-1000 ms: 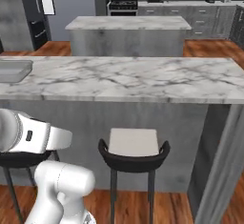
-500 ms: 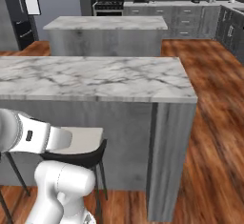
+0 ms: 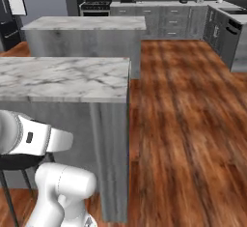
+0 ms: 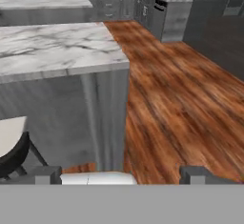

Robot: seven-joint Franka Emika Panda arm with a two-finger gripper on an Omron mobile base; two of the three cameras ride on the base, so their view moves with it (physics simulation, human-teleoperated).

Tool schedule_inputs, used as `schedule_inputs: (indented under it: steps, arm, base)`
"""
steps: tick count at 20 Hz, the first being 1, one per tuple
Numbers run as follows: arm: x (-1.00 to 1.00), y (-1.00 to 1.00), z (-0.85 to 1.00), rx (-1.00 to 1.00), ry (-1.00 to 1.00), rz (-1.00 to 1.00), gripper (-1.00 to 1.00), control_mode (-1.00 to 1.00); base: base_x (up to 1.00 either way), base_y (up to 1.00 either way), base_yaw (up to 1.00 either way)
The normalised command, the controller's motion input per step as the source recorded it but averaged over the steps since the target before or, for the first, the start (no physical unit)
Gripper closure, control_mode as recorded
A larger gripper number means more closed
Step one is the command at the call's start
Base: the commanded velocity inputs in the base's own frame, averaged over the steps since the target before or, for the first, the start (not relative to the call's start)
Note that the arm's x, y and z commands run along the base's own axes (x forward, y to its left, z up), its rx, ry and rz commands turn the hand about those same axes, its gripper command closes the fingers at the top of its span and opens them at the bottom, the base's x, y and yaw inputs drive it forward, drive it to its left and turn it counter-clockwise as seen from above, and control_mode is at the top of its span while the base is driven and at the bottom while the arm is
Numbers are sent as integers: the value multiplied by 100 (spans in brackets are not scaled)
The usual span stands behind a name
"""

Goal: Place the cold items (squash and broccoli) from the fridge in one tupperware on the dining counter. Place the warm items (kebab skewer and hot dog) in the stove area in another tupperware.

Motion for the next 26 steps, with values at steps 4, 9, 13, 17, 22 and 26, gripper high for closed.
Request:
schedule_inputs:
  steps: [4, 9, 13, 17, 22, 26]
  arm:
    - [0, 0, 0, 0, 0, 0, -100, 100]
    - [0, 0, 0, 0, 0, 0, -100, 100]
    - [0, 0, 0, 0, 0, 0, -100, 100]
    - [0, 0, 0, 0, 0, 0, -100, 100]
    - [0, 0, 0, 0, 0, 0, -100, 100]
    - [0, 0, 0, 0, 0, 0, -100, 100]
  base:
    - [21, -100, 0]
    - [48, -100, 0]
    - [90, -95, 1]
    - [100, -74, 13]
    - [100, -75, 20]
    - [100, -65, 22]
